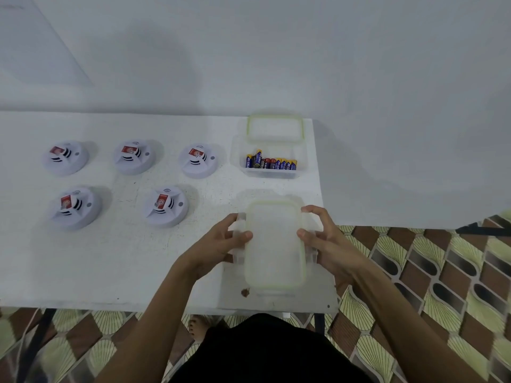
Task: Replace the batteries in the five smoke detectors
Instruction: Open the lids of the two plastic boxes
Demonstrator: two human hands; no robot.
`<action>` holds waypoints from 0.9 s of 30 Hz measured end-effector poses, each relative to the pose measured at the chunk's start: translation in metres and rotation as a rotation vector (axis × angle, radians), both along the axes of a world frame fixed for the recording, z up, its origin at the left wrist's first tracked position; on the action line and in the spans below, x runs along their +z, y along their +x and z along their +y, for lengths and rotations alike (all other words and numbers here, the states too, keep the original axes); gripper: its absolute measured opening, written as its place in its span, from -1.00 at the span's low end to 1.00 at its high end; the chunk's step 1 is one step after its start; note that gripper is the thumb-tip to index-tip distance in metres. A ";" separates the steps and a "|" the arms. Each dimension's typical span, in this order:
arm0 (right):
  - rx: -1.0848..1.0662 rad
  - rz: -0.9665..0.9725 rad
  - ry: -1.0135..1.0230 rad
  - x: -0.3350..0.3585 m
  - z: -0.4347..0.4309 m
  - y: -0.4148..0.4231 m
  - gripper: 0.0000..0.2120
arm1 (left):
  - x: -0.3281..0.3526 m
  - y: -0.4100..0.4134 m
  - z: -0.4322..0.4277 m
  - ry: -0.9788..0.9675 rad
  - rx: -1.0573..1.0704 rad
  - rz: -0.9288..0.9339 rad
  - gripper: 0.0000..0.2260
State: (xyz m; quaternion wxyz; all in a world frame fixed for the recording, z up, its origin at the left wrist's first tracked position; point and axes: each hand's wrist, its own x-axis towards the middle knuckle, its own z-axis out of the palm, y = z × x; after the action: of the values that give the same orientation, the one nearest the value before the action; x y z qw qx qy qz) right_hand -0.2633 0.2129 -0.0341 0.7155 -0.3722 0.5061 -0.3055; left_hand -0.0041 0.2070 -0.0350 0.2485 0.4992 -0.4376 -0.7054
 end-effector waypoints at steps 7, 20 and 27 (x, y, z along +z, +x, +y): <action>-0.004 0.299 0.005 0.011 0.026 0.010 -0.26 | -0.005 -0.002 -0.002 -0.160 0.086 -0.127 -0.31; -0.404 0.330 -0.207 0.012 0.015 0.014 -0.64 | -0.015 0.009 -0.001 -0.294 0.298 -0.413 -0.45; -0.346 0.489 -0.217 0.008 0.002 0.010 -0.76 | -0.008 0.014 0.009 -0.195 0.224 -0.316 -0.62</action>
State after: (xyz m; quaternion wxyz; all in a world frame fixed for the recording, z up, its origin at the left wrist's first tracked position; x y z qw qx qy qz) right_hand -0.2534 0.2145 -0.0265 0.4662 -0.4171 0.6836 -0.3761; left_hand 0.0102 0.2162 -0.0432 0.3010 0.6227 -0.4790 -0.5405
